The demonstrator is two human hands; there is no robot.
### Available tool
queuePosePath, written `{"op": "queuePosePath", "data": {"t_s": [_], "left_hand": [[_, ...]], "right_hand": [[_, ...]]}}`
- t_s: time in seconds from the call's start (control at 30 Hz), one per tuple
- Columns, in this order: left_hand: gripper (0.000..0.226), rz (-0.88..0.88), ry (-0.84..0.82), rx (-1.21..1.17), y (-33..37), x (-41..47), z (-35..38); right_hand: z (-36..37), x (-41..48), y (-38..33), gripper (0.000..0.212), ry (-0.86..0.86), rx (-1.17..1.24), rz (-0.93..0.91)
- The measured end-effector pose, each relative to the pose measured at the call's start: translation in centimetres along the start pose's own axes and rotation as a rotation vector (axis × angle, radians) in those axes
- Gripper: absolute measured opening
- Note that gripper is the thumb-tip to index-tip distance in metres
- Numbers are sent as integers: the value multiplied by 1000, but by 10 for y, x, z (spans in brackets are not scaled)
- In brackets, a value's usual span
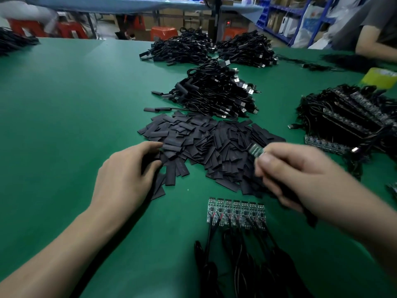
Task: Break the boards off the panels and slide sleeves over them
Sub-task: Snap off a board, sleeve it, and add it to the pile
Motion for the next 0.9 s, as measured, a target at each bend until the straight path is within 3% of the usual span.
{"op": "queuePosePath", "data": {"t_s": [0.1, 0.2, 0.3, 0.4, 0.53, 0.6, 0.67, 0.73, 0.9], "left_hand": [[20, 45, 96, 70, 2, -1, -2], [13, 163, 153, -23, 5, -3, -6], [15, 192, 110, -416, 21, -10, -10], [18, 86, -137, -1015, 49, -25, -4], [23, 40, -272, -1267, 66, -38, 7], [18, 109, -247, -1142, 65, -40, 8], [17, 291, -138, -757, 62, -40, 6], [21, 442, -69, -525, 61, -40, 4], [20, 441, -47, -547, 60, -38, 1]], "right_hand": [[17, 2, 6, 24, -28, -213, 59], [30, 2, 7, 25, -4, -223, 38], [39, 3, 8, 28, 53, -168, -18], [47, 5, 8, 31, 64, -71, -59], [52, 5, 11, 27, 41, 64, -67], [51, 5, 14, 24, 44, 81, -64], [50, 4, 17, 24, 41, 96, -47], [50, 3, 18, 26, 20, 75, -25], [46, 1, 15, 38, -37, 121, -32]]}}
Point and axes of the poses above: each hand's wrist, its own x-axis towards the middle knuckle, its own z-axis out of the palm, y = z × x, the point moved 1 cm from there along x, towards the middle knuckle, and after that the axes turned 10 degrees about -y, right-handed, at the moved point
